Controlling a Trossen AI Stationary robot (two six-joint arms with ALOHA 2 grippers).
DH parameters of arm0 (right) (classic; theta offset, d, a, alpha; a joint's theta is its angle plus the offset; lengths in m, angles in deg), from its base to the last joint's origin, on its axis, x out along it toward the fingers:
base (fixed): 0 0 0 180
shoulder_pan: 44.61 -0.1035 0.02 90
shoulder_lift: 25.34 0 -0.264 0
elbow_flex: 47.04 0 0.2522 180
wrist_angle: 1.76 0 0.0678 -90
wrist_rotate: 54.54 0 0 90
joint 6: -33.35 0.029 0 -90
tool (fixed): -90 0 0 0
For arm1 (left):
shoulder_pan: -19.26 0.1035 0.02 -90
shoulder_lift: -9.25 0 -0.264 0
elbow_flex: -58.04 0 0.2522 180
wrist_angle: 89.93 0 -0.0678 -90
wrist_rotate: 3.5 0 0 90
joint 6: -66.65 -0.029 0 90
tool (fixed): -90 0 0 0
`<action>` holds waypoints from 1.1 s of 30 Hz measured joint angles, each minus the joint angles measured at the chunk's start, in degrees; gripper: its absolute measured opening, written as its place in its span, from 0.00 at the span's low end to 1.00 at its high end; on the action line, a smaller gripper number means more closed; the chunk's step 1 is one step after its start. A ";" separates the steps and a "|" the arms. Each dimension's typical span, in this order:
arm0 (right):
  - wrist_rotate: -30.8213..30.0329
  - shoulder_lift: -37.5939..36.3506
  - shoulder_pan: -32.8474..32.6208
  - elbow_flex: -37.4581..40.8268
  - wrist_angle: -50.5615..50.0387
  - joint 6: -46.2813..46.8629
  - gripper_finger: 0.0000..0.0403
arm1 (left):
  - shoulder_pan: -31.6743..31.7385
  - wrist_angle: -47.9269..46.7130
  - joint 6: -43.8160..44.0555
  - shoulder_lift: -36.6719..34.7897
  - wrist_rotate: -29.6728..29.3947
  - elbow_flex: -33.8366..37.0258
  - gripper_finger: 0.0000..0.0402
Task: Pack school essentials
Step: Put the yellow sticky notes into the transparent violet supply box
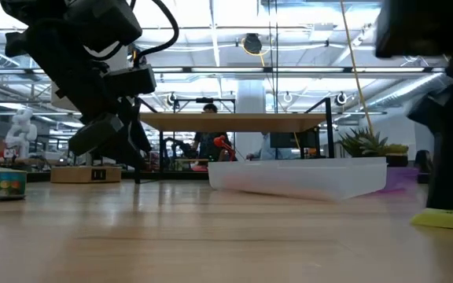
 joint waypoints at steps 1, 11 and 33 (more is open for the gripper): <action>0.15 0.46 -0.23 -0.15 -0.44 0.48 0.46 | -0.02 0.04 0.16 0.00 -0.02 0.00 0.71; 2.50 3.43 -0.79 -0.30 -7.29 -0.42 0.38 | 0.00 0.02 0.27 0.00 -0.02 0.00 0.71; -7.17 -9.99 5.97 0.01 -6.12 -12.19 0.13 | 0.00 0.52 -0.44 0.00 -0.11 0.00 0.71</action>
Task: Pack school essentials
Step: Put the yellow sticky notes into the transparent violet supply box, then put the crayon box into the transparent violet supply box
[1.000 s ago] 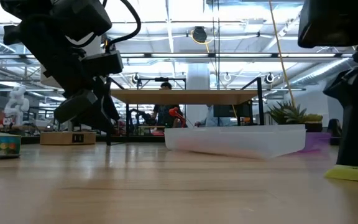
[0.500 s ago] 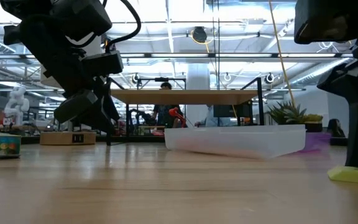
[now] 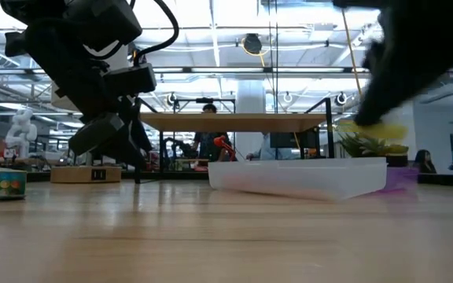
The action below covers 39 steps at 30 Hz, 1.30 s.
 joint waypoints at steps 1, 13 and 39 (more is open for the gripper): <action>-0.66 -0.90 0.99 0.08 -0.32 -1.39 0.13 | 0.00 0.11 -0.28 0.00 0.00 0.00 0.71; -0.37 -2.22 18.72 0.05 4.65 -13.30 0.13 | 0.04 0.29 -0.96 0.00 0.00 0.00 0.71; 3.76 4.70 26.21 -0.04 15.12 -15.50 0.49 | -0.02 -0.13 2.58 0.00 1.59 0.00 0.71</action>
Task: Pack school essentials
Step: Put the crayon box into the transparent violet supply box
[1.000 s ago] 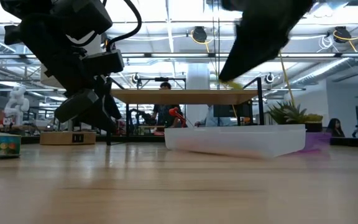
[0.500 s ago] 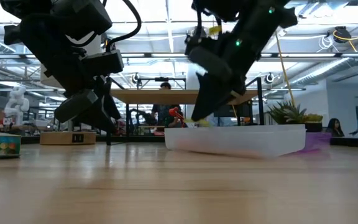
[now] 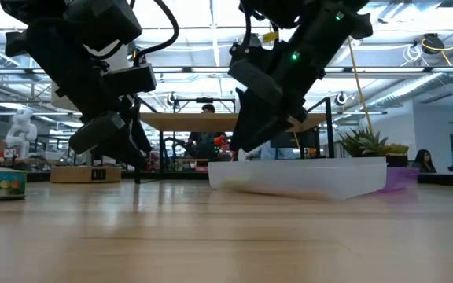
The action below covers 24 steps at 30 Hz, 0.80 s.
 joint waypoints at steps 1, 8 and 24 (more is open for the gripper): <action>-1.28 0.00 0.03 0.00 -0.09 -0.07 0.50 | 0.00 -0.23 0.52 0.00 0.65 0.00 0.71; -7.29 0.00 -0.90 0.00 7.12 -4.38 0.49 | -0.37 -7.32 5.64 -0.10 6.01 -0.94 0.71; 1.74 -0.02 -8.32 -0.07 18.60 -10.01 0.48 | -14.06 -39.99 7.67 -6.14 25.22 -13.37 0.71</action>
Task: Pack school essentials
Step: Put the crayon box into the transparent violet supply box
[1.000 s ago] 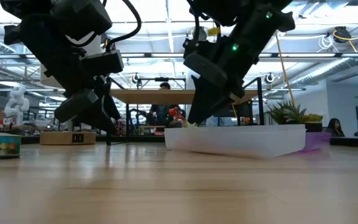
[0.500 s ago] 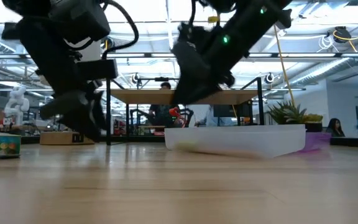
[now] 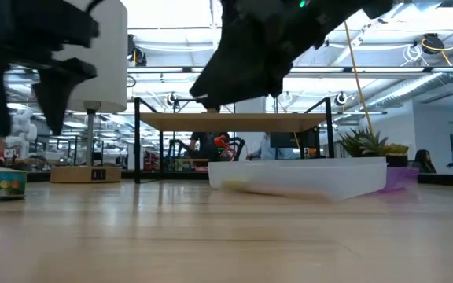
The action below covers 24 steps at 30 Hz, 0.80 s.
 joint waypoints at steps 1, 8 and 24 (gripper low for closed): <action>-0.03 0.00 -0.47 0.00 0.60 -0.58 0.48 | -0.63 0.44 -0.31 -0.01 0.04 0.31 0.71; -0.03 0.00 -2.46 0.00 6.62 -5.16 0.48 | -2.36 9.27 -5.22 0.09 0.06 2.24 0.71; -1.76 0.00 -3.91 0.00 7.42 -4.88 0.48 | -4.64 -3.90 -7.42 0.09 4.67 2.26 0.99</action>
